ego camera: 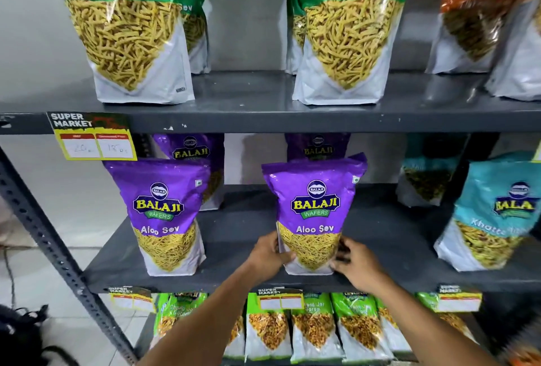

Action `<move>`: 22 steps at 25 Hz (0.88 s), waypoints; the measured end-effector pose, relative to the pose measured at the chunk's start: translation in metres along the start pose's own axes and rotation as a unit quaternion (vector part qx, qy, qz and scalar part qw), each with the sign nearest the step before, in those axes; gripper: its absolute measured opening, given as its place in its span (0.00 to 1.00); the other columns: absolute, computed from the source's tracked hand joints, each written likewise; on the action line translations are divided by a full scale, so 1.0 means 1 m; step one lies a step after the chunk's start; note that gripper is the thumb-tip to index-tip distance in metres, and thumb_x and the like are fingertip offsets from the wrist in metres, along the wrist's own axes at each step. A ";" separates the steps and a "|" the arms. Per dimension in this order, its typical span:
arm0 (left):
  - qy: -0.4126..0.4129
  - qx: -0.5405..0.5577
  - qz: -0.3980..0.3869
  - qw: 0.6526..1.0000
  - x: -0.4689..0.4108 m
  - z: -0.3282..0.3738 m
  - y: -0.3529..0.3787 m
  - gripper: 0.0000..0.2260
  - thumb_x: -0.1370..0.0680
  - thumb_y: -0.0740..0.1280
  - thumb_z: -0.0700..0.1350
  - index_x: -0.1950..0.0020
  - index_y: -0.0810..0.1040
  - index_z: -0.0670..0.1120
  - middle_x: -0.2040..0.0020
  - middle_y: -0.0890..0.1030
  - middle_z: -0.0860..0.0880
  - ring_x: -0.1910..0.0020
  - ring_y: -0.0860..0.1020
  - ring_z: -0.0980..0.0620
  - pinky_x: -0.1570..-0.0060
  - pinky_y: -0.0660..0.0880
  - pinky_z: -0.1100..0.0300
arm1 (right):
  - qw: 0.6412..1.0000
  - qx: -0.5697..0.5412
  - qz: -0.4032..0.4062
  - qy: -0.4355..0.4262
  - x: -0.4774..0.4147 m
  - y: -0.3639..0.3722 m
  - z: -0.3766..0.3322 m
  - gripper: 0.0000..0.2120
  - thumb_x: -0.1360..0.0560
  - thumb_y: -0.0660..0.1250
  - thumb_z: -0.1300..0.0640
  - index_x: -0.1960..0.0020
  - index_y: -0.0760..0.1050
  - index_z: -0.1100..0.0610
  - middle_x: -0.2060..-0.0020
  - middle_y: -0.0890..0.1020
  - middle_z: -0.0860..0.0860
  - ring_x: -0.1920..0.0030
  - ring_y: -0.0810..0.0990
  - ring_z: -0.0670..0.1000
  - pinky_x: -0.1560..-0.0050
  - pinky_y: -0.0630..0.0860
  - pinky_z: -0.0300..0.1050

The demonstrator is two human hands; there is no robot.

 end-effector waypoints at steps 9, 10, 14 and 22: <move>-0.018 -0.006 -0.017 1.000 -0.024 -0.004 0.042 0.17 0.29 0.74 0.40 0.42 0.77 0.48 0.40 0.83 0.47 0.40 0.80 0.46 0.35 0.74 0.42 | 0.999 0.033 0.029 0.011 0.008 -0.035 0.017 0.22 0.33 0.72 0.66 0.40 0.74 0.56 0.50 0.83 0.51 0.50 0.82 0.49 0.46 0.76 0.45; -0.021 -0.009 -0.016 1.000 -0.023 -0.005 0.041 0.18 0.30 0.74 0.42 0.41 0.77 0.48 0.40 0.83 0.47 0.40 0.80 0.46 0.36 0.74 0.42 | 0.999 0.035 0.027 0.012 0.007 -0.036 0.018 0.22 0.33 0.72 0.66 0.40 0.74 0.55 0.49 0.83 0.52 0.49 0.82 0.49 0.43 0.77 0.48; -0.024 -0.021 -0.006 0.999 -0.021 -0.004 0.042 0.17 0.28 0.74 0.41 0.41 0.77 0.47 0.41 0.83 0.47 0.41 0.80 0.46 0.37 0.75 0.42 | 0.999 0.039 0.013 0.017 0.007 -0.037 0.016 0.22 0.31 0.71 0.66 0.38 0.73 0.56 0.48 0.83 0.52 0.47 0.81 0.49 0.43 0.74 0.45; -0.021 -0.020 -0.003 1.000 -0.021 -0.006 0.043 0.19 0.31 0.74 0.43 0.41 0.78 0.49 0.41 0.84 0.48 0.41 0.81 0.47 0.36 0.75 0.42 | 0.999 0.039 0.011 0.011 0.007 -0.036 0.019 0.21 0.32 0.71 0.64 0.40 0.74 0.55 0.48 0.84 0.52 0.48 0.82 0.49 0.41 0.76 0.50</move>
Point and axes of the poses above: each hand's wrist, its own x-axis away from the middle knuckle, its own y-axis out of the palm, z = x × y, the point moved 9 cm from there along -x, towards the middle knuckle
